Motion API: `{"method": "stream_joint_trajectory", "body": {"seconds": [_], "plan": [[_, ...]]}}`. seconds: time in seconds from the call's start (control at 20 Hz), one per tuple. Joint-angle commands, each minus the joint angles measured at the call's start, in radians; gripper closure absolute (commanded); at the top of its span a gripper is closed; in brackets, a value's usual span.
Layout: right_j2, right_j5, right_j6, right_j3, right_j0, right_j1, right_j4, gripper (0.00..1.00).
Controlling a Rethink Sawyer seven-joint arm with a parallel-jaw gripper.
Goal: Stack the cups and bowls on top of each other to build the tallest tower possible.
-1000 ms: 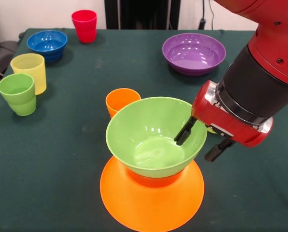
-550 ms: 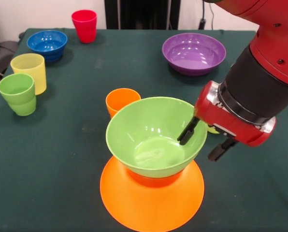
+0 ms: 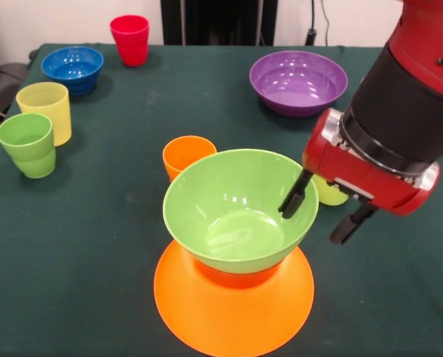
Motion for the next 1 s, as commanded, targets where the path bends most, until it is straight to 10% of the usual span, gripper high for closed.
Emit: {"method": "stream_joint_trajectory", "body": {"seconds": [0.05,0.55,1.0], "plan": [[0.109,0.111,-0.247,0.06,-0.015,-0.051,-0.096,0.0],[0.102,0.102,-0.25,0.106,-0.031,-0.076,-0.06,0.0],[-0.055,-0.005,-0.187,0.371,-0.069,-0.198,0.094,0.0]]}}
